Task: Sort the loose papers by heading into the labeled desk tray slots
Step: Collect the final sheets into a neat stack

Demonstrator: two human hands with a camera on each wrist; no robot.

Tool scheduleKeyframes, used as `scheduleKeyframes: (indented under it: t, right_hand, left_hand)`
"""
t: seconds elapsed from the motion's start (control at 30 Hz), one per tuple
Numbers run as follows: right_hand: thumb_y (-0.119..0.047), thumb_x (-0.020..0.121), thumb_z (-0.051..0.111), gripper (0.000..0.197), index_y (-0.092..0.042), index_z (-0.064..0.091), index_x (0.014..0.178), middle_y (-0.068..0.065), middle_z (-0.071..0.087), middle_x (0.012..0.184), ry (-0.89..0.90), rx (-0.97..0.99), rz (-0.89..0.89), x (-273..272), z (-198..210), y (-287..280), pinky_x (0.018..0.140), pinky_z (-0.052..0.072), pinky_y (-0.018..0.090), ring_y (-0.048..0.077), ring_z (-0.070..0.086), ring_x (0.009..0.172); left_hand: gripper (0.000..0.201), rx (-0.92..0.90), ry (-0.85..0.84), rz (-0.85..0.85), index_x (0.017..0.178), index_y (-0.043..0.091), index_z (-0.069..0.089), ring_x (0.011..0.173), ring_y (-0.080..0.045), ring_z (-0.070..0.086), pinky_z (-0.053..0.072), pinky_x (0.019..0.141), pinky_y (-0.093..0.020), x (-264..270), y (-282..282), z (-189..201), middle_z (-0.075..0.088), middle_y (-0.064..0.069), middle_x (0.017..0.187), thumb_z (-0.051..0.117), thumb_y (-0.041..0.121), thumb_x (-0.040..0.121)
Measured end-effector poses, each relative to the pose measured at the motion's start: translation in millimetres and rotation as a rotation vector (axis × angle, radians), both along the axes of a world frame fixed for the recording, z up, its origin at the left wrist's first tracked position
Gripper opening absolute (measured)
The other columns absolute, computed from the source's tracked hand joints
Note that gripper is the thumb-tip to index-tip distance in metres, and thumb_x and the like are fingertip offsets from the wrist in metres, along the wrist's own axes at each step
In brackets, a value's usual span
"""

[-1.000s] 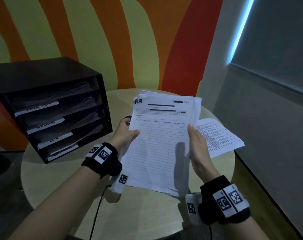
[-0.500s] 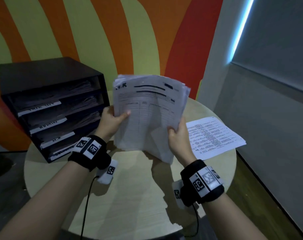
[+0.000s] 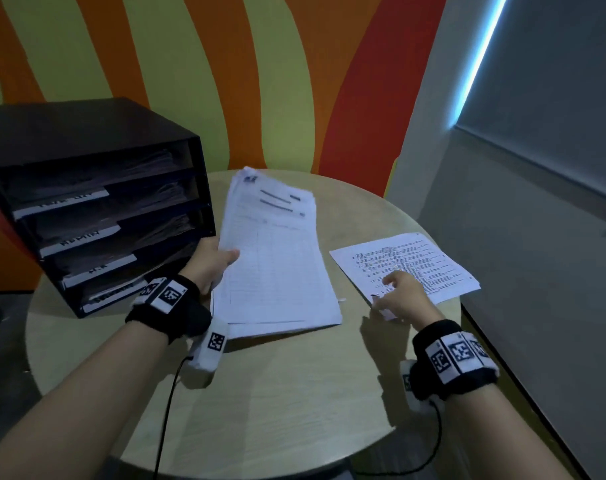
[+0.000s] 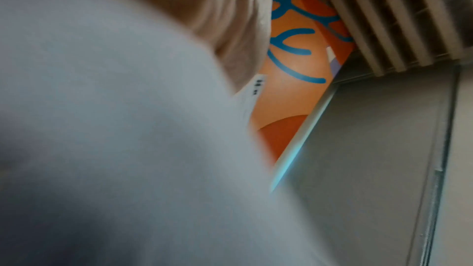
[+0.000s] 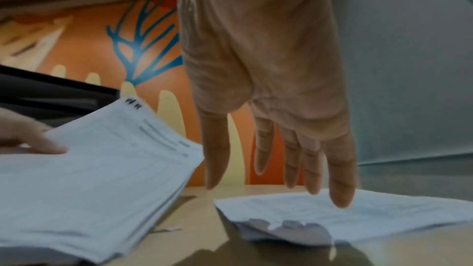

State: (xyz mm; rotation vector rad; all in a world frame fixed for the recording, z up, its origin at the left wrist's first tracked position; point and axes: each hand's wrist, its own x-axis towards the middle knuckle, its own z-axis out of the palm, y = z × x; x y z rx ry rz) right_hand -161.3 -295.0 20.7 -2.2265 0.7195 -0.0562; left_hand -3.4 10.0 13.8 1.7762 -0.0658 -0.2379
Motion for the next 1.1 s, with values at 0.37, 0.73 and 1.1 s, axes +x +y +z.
scheduleKeyframes:
  t: [0.37, 0.73, 1.1]
  right_hand:
    - [-0.022, 0.083, 0.065, 0.020, -0.006, 0.062, 0.094, 0.010, 0.065, 0.094, 0.237, -0.438, 0.154, 1, -14, -12, 0.066, 0.044, 0.029, 0.025, 0.059, 0.083]
    - [-0.014, 0.090, 0.048, 0.016, -0.004, 0.049, 0.077, 0.011, 0.058, 0.081, 0.162, -0.487, 0.080, 17, 8, -1, 0.066, 0.040, 0.031, 0.031, 0.056, 0.078]
    - [-0.005, 0.097, 0.047, 0.014, 0.000, 0.052, 0.085, 0.021, 0.059, 0.084, -0.073, 0.572, 0.184, 64, 27, 127, 0.052, 0.055, 0.035, 0.032, 0.064, 0.070]
  left_hand:
    - [0.034, 0.204, 0.295, -0.120, 0.130, -0.002, 0.055, 0.108, -0.035, 0.062, 0.049, 0.097, -0.046, -2, -2, -39, 0.064, -0.017, 0.122, 0.055, 0.003, 0.096]
    - [0.035, 0.181, 0.285, -0.133, 0.130, 0.000, 0.057, 0.108, -0.036, 0.063, 0.048, 0.100, -0.050, -3, 2, -41, 0.066, -0.017, 0.120, 0.059, 0.006, 0.095]
    - [0.037, 0.102, 0.323, -0.149, 0.137, -0.002, 0.048, 0.115, -0.033, 0.058, 0.047, 0.093, -0.037, -10, 3, -38, 0.058, -0.018, 0.132, 0.044, 0.000, 0.100]
